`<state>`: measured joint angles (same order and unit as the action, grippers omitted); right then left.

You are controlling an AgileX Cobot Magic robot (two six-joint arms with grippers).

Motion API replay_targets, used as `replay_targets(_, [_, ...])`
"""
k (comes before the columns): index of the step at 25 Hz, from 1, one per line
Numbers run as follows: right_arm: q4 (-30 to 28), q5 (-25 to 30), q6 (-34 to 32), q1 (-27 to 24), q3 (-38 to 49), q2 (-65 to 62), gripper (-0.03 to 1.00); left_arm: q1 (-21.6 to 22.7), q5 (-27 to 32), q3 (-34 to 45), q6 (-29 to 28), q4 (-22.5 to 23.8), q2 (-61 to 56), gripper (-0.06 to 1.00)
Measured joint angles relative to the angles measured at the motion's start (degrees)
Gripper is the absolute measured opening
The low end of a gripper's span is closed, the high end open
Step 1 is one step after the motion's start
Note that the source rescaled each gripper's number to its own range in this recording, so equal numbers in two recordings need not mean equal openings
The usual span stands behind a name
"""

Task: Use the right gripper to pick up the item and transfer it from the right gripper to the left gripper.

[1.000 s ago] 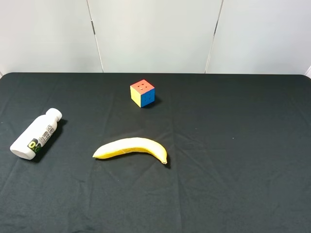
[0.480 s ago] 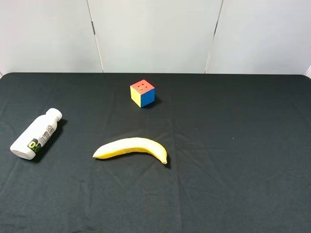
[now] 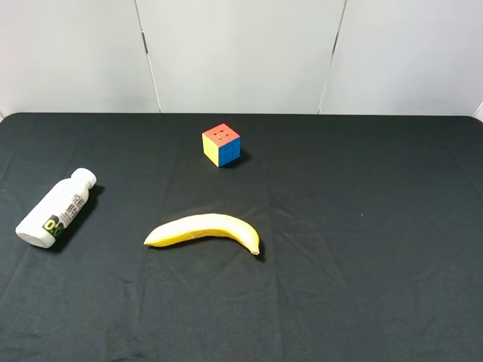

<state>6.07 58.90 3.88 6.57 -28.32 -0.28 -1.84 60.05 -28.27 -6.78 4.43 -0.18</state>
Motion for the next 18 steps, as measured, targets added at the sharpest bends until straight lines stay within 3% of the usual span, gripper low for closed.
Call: replay_targets(18, [0.1, 0.0, 0.0, 0.0, 0.0, 0.0, 1.0, 0.0, 0.0, 0.0, 0.1, 0.0, 0.0, 1.0])
